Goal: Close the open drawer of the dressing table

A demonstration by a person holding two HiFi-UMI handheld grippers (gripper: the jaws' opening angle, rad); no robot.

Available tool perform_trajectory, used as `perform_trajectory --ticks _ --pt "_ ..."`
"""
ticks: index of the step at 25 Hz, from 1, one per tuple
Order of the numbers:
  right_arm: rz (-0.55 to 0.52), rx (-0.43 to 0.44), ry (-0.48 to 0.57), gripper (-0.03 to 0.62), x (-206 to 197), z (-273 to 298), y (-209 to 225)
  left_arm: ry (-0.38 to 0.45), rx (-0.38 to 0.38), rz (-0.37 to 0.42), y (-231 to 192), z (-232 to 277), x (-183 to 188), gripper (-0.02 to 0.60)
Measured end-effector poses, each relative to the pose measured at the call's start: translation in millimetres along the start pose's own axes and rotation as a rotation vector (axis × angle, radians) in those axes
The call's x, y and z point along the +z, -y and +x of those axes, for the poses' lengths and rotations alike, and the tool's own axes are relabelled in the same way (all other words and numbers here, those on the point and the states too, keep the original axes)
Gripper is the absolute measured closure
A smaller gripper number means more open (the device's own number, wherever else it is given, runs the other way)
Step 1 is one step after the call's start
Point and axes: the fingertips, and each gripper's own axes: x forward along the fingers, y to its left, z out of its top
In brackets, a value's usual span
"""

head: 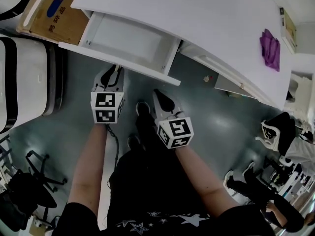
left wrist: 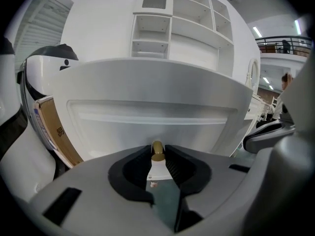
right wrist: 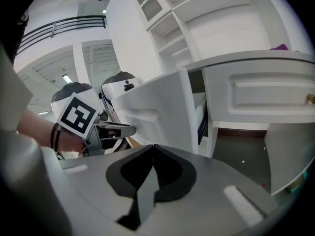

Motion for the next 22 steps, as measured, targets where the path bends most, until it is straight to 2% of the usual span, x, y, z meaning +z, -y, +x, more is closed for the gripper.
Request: perform_trajectory --ticks 11,16,22 --pt "0.005 0.028 -0.007 0.589 23 21 28 -0.028 0.012 0.002 -4 33 28 0.489" --pt "0.000 0.030 -0.007 0.589 30 28 40 -0.031 -0.001 -0.013 -5 45 36 0.490" --pt "0.016 0.013 -0.001 0.589 33 35 55 -0.033 0.001 0.005 -6 63 48 0.491"
